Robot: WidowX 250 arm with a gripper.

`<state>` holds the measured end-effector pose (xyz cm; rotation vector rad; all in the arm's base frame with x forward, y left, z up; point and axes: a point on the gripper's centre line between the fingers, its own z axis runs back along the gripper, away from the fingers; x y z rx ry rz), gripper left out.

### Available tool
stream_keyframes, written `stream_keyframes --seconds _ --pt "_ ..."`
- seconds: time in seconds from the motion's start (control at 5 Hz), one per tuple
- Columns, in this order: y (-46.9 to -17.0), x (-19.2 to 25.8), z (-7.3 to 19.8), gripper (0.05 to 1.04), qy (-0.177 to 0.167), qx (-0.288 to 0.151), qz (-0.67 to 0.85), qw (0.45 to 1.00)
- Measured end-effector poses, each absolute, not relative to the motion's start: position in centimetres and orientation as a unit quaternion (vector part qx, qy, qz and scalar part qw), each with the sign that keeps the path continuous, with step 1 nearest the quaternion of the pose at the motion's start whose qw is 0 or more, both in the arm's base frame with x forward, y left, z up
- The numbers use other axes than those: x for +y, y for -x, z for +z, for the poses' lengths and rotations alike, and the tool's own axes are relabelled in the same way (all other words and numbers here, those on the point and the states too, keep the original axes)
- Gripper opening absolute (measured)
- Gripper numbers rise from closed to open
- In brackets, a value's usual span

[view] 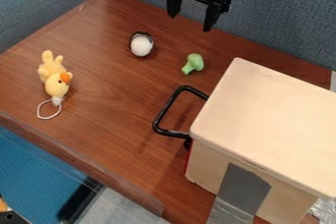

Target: Move the white object to the top of the drawer

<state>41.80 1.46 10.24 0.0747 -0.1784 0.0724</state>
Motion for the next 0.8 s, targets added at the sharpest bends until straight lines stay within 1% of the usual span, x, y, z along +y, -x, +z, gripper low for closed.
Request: stream_keyframes --seconds 0.2,0.4,0.6,0.8 --pt "-41.6 1.5 8.6 1.007 -0.038 -0.068 0.037 0.996" --pt "-41.6 3.7 7.5 1.007 -0.044 -0.055 0.067 0.995" --pt "-41.8 7.2 6.4 1.007 -0.045 -0.043 0.119 0.991" --pt "-42.2 9.3 5.5 1.007 -0.045 -0.040 0.148 0.987"
